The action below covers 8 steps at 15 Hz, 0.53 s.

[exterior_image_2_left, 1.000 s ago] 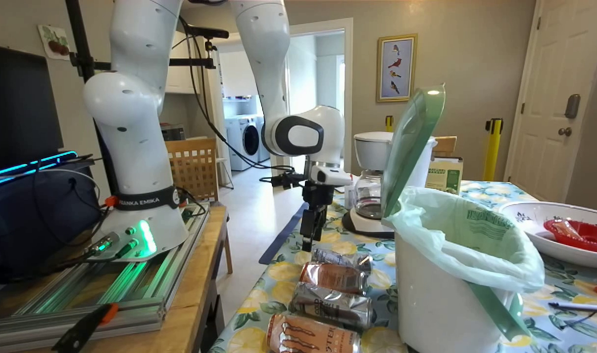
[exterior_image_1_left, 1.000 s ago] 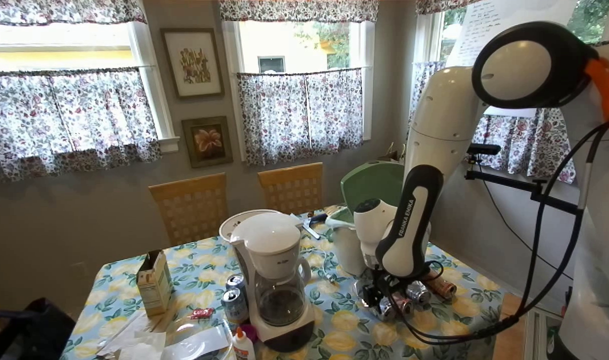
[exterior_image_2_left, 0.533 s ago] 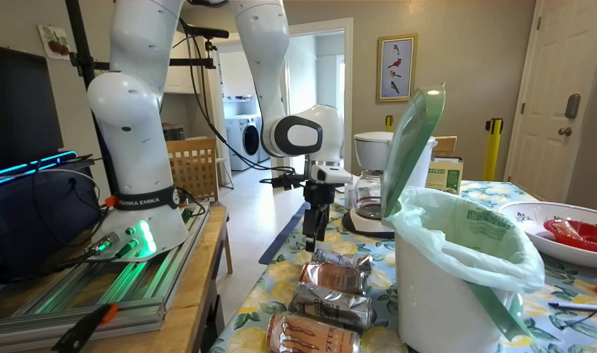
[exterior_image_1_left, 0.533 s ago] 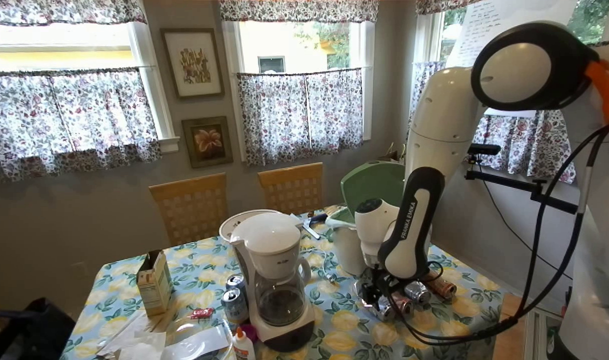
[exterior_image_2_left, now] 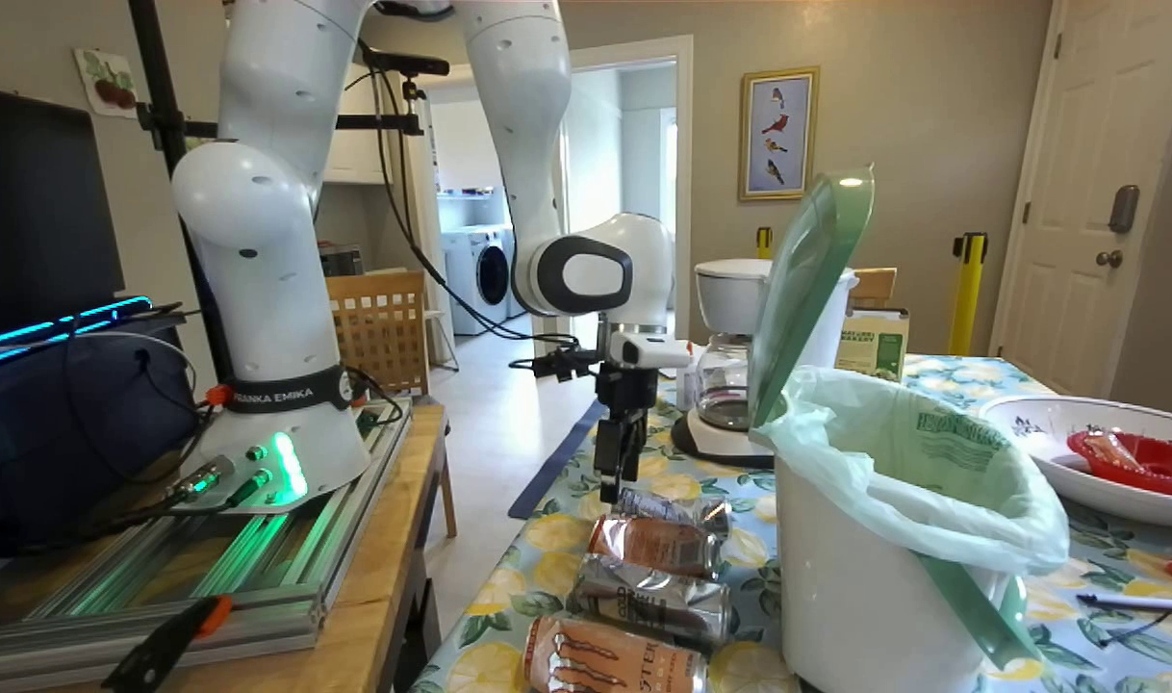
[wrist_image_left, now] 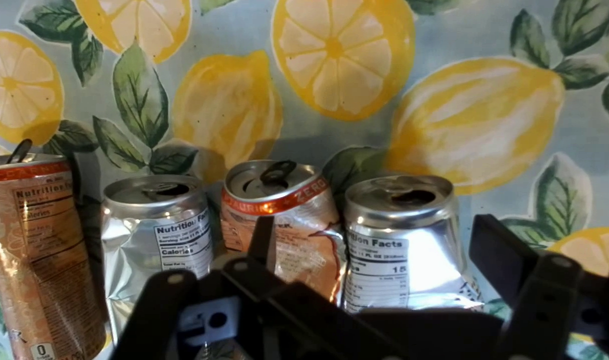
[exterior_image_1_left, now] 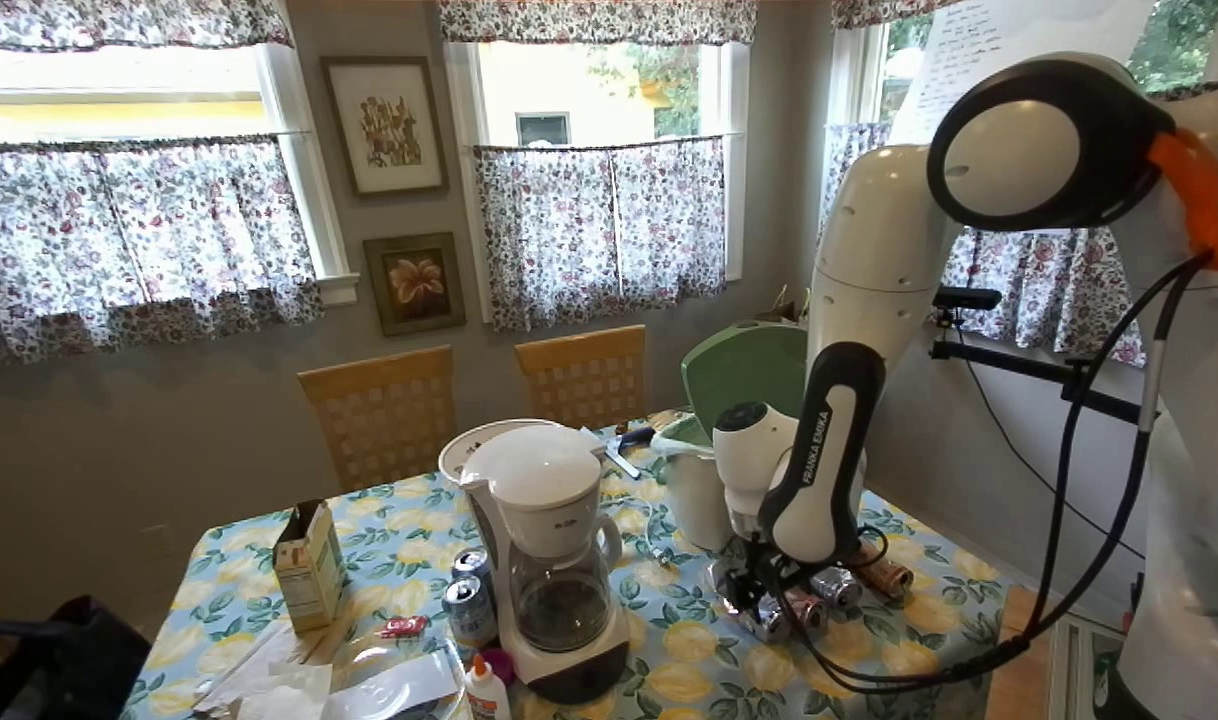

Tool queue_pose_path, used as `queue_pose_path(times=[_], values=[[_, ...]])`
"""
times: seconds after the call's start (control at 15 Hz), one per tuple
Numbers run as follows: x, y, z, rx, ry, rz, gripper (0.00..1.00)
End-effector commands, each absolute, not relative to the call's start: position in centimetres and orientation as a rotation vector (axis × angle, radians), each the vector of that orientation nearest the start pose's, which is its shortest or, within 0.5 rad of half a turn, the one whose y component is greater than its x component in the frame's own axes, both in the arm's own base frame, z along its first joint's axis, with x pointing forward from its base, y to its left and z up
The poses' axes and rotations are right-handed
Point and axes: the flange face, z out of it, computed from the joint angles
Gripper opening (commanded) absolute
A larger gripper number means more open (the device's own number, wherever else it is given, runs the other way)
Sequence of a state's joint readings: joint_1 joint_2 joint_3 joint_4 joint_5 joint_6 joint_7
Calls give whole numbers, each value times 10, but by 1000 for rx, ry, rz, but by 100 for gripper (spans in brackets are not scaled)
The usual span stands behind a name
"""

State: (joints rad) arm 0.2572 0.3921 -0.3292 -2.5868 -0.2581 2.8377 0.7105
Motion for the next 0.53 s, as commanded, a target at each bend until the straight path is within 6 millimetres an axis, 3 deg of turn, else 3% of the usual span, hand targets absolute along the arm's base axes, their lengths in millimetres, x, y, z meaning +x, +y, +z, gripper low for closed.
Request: queue_pose_path(times=[0.0, 0.47], values=[[419, -35, 111, -3266, 834, 94, 100], [426, -33, 107, -3282, 792, 103, 100]])
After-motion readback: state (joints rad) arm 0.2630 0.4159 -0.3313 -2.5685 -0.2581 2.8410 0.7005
